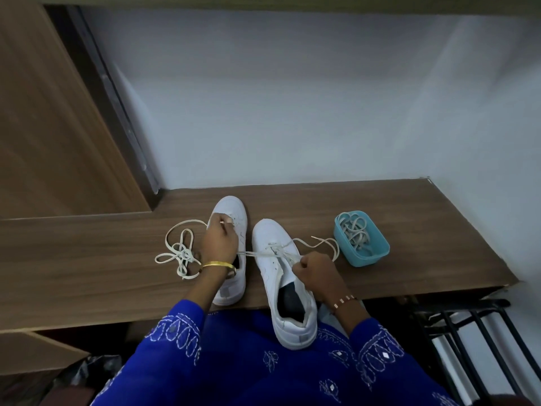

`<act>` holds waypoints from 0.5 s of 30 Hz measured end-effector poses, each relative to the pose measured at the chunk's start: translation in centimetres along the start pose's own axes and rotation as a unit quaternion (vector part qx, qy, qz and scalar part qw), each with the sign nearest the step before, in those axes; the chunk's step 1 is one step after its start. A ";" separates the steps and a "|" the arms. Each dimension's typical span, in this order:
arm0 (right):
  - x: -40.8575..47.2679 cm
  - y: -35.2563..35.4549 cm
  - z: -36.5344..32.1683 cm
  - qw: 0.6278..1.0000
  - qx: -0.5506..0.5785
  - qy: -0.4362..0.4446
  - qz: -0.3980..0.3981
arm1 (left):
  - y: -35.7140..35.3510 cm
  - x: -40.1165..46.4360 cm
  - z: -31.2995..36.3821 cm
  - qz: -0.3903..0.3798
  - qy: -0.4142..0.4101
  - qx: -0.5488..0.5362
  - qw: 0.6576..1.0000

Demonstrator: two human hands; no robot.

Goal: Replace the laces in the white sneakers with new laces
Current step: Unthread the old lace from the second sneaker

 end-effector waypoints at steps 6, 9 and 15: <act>0.0 0.1 0.0 1.000 0.011 -0.011 -0.021 | -4.7 -3.7 2.7 -0.094 -0.286 0.360 0.883; 0.0 0.1 0.0 0.999 0.031 -0.020 -0.026 | -7.1 -4.8 2.7 -0.159 -0.271 0.470 0.824; -0.2 -0.1 0.2 0.999 0.013 -0.026 -0.019 | -7.9 -4.3 3.4 -0.153 -0.247 0.480 0.828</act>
Point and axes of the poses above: each hand's wrist, its own x-axis towards the middle knuckle, its own y-axis out of the back of the hand, z = x × y, the point moved 5 cm from there along x, towards the middle knuckle, and after that the axes turned 14 degrees about x, right-handed, at the moved point
